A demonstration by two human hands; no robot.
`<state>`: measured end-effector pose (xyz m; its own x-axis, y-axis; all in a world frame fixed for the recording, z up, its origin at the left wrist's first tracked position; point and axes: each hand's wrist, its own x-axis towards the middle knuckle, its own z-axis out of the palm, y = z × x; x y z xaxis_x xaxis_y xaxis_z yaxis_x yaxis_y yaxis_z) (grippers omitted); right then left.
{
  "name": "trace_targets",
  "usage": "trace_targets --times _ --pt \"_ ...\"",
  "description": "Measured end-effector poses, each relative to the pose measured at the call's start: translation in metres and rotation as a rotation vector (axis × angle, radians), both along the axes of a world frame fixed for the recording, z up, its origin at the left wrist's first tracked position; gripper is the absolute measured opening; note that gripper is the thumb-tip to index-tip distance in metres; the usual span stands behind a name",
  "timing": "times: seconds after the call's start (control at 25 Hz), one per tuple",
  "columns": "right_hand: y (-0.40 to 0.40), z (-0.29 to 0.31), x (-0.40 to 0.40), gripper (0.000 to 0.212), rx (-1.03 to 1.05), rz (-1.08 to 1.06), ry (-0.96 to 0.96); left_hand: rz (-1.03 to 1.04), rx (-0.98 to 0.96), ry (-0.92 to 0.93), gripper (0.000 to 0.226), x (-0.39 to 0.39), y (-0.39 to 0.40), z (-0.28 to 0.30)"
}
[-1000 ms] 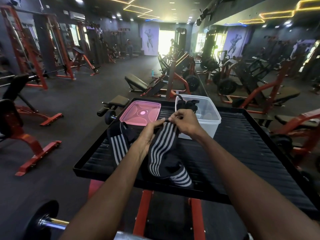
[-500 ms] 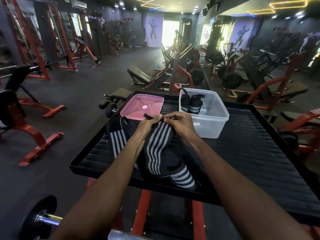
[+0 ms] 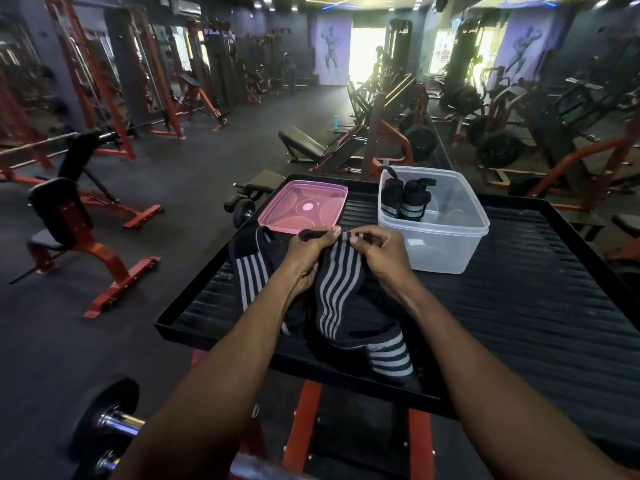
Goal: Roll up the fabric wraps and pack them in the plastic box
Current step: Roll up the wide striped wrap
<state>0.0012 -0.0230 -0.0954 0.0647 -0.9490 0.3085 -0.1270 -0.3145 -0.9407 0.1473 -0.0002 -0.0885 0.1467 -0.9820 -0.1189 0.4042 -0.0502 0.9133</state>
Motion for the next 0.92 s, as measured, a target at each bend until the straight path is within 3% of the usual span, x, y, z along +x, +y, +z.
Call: trace_targets --times 0.08,0.16,0.24,0.36,0.44,0.56,0.64,0.8,0.92 --pt "0.0002 0.0016 -0.0033 0.018 0.036 0.050 -0.070 0.012 -0.003 -0.037 0.024 -0.0014 0.0012 -0.0001" --pt "-0.0015 0.0020 -0.0036 0.023 0.075 0.097 -0.126 0.042 -0.026 -0.106 0.008 -0.0021 0.0023 0.0007" --pt "-0.0035 -0.0003 -0.0016 0.018 0.154 0.135 -0.182 0.043 -0.061 -0.134 0.010 -0.0008 0.0028 0.0002" --pt "-0.0055 -0.0042 -0.0001 0.015 0.209 0.115 -0.103 0.017 -0.060 -0.172 0.017 0.0022 0.0039 0.0004" --pt "-0.0055 -0.0044 -0.0011 0.019 0.151 0.079 -0.040 -0.022 -0.038 -0.150 0.019 0.0020 0.0050 0.0017" --pt "-0.0007 0.0006 -0.0025 0.020 0.081 0.083 -0.069 -0.067 0.039 -0.033 0.012 -0.0011 0.0078 0.0036" --pt "0.0012 0.0022 -0.0025 0.020 0.057 0.097 -0.094 -0.029 0.048 -0.052 0.007 -0.0029 0.0082 0.0028" --pt "-0.0009 0.0002 -0.0018 0.013 0.222 0.112 -0.132 0.024 -0.017 -0.132 0.015 -0.0015 0.0082 0.0007" --pt "-0.0015 0.0004 -0.0026 0.019 0.172 0.081 -0.167 -0.020 -0.014 -0.064 0.010 -0.0024 0.0071 -0.0003"
